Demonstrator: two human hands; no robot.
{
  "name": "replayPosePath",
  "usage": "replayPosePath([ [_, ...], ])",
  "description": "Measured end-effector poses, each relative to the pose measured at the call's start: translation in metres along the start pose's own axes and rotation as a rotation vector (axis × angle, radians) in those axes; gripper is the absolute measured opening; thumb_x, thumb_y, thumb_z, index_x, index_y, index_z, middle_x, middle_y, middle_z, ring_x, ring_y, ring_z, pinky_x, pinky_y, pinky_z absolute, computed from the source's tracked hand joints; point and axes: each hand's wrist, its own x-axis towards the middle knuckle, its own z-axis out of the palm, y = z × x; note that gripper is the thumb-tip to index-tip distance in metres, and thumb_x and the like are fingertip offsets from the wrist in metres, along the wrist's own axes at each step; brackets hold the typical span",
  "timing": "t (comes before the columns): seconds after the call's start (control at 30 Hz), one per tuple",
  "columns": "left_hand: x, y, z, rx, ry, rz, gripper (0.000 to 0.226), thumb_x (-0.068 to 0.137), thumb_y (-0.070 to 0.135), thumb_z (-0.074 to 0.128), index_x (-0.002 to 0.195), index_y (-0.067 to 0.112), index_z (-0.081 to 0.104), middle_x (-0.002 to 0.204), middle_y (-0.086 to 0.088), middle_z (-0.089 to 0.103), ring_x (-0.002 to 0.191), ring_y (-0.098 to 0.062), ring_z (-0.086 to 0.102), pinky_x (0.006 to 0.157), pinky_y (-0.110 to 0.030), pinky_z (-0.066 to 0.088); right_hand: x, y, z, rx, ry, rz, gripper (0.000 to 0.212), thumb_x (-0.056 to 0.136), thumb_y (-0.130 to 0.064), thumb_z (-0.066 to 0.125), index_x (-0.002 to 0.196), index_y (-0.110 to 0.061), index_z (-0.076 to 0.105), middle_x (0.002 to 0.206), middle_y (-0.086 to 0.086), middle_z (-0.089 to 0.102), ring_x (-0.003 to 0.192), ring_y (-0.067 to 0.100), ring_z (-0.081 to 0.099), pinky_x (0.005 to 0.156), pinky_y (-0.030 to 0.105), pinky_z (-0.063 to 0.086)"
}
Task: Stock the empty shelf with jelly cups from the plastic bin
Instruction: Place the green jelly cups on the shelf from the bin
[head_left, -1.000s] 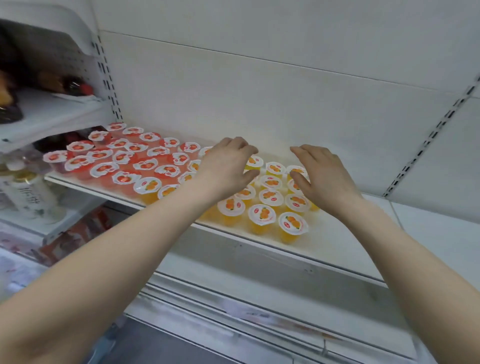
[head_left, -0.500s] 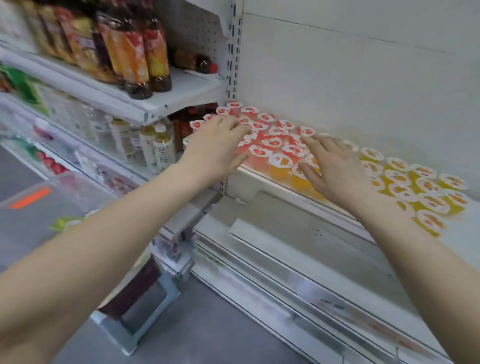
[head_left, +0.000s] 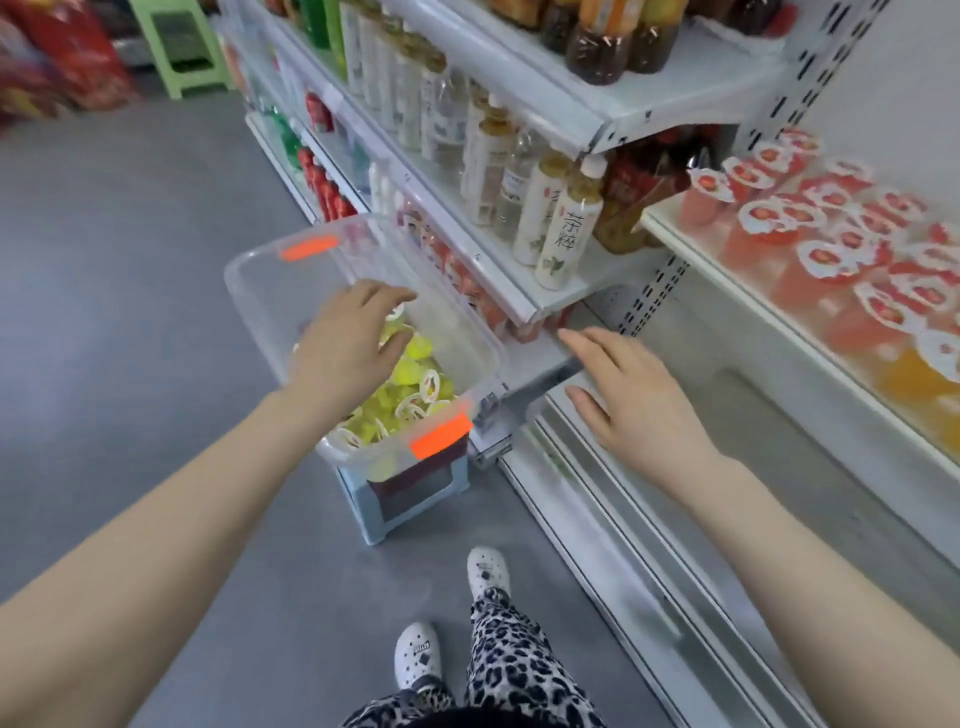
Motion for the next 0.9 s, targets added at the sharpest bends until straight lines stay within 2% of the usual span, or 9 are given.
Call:
replayPosePath([
  [0.13, -0.026, -0.042, 0.028, 0.007, -0.069, -0.167, 0.037, 0.087, 0.022, 0.066, 0.123, 0.017, 0.06, 0.118, -0.006, 0.06, 0.112, -0.032, 0.054, 0.093, -0.043, 0.045, 0.045, -0.011, 0.054, 0.09, -0.115, -0.142, 0.048, 0.09, -0.023, 0.056, 0.136, -0.009, 0.052, 0.126, 0.01, 0.057, 0.111, 0.029, 0.053, 0.097, 0.04, 0.044],
  [0.27, -0.034, -0.062, 0.057, -0.004, -0.146, -0.318, 0.038, 0.087, 0.019, 0.067, 0.124, 0.015, 0.062, 0.116, -0.008, 0.061, 0.111, -0.033, 0.053, 0.091, -0.042, 0.043, 0.094, -0.02, 0.102, 0.209, -0.283, -0.181, 0.053, 0.084, -0.013, 0.064, 0.136, -0.01, 0.054, 0.126, 0.011, 0.059, 0.114, 0.032, 0.056, 0.094, 0.038, 0.046],
  [0.43, -0.042, -0.069, 0.082, 0.18, -0.147, -0.32, 0.037, 0.074, 0.018, 0.076, 0.11, 0.018, 0.069, 0.102, -0.004, 0.069, 0.098, -0.033, 0.061, 0.08, -0.041, 0.049, 0.149, -0.029, 0.18, 0.162, -0.639, -0.232, 0.061, 0.082, -0.009, 0.064, 0.141, -0.01, 0.046, 0.135, 0.014, 0.053, 0.121, 0.035, 0.049, 0.101, 0.043, 0.043],
  [0.5, -0.042, -0.071, 0.083, 0.19, -0.116, -0.323, 0.035, 0.074, 0.017, 0.075, 0.109, 0.018, 0.069, 0.1, -0.003, 0.069, 0.096, -0.031, 0.06, 0.077, -0.039, 0.049, 0.166, -0.034, 0.213, 0.097, -0.739, -0.264, 0.055, 0.081, -0.008, 0.063, 0.134, -0.01, 0.047, 0.13, 0.015, 0.052, 0.118, 0.037, 0.051, 0.095, 0.045, 0.046],
  [0.6, -0.043, -0.073, 0.084, 0.204, -0.101, -0.32, 0.034, 0.073, 0.014, 0.074, 0.107, 0.017, 0.07, 0.101, -0.002, 0.068, 0.094, -0.03, 0.06, 0.076, -0.038, 0.048, 0.183, -0.044, 0.245, -0.02, -0.853, -0.288, 0.045, 0.082, 0.004, 0.054, 0.126, -0.005, 0.048, 0.126, 0.02, 0.051, 0.117, 0.037, 0.051, 0.093, 0.042, 0.047],
  [0.67, -0.043, -0.072, 0.085, 0.211, -0.111, -0.327, 0.035, 0.071, 0.011, 0.073, 0.105, 0.017, 0.069, 0.108, -0.002, 0.068, 0.094, -0.03, 0.061, 0.076, -0.038, 0.048, 0.186, -0.044, 0.258, -0.064, -0.9, -0.283, 0.04, 0.085, 0.006, 0.05, 0.123, -0.005, 0.048, 0.128, 0.02, 0.049, 0.115, 0.037, 0.052, 0.091, 0.042, 0.048],
  [0.77, -0.042, -0.072, 0.087, 0.219, -0.137, -0.339, 0.036, 0.069, 0.008, 0.072, 0.105, 0.016, 0.07, 0.108, -0.004, 0.067, 0.092, -0.031, 0.061, 0.076, -0.039, 0.05, 0.189, -0.04, 0.27, -0.075, -0.896, -0.281, 0.034, 0.085, 0.004, 0.053, 0.118, -0.006, 0.05, 0.124, 0.019, 0.05, 0.107, 0.036, 0.057, 0.084, 0.042, 0.051],
  [0.9, -0.042, -0.073, 0.087, 0.264, -0.174, -0.341, 0.039, 0.068, 0.008, 0.075, 0.105, 0.017, 0.07, 0.108, -0.004, 0.068, 0.091, -0.029, 0.061, 0.075, -0.037, 0.05, 0.192, -0.042, 0.258, -0.053, -0.895, -0.268, 0.039, 0.08, -0.001, 0.06, 0.118, -0.006, 0.048, 0.12, 0.019, 0.052, 0.103, 0.036, 0.058, 0.08, 0.04, 0.052],
])
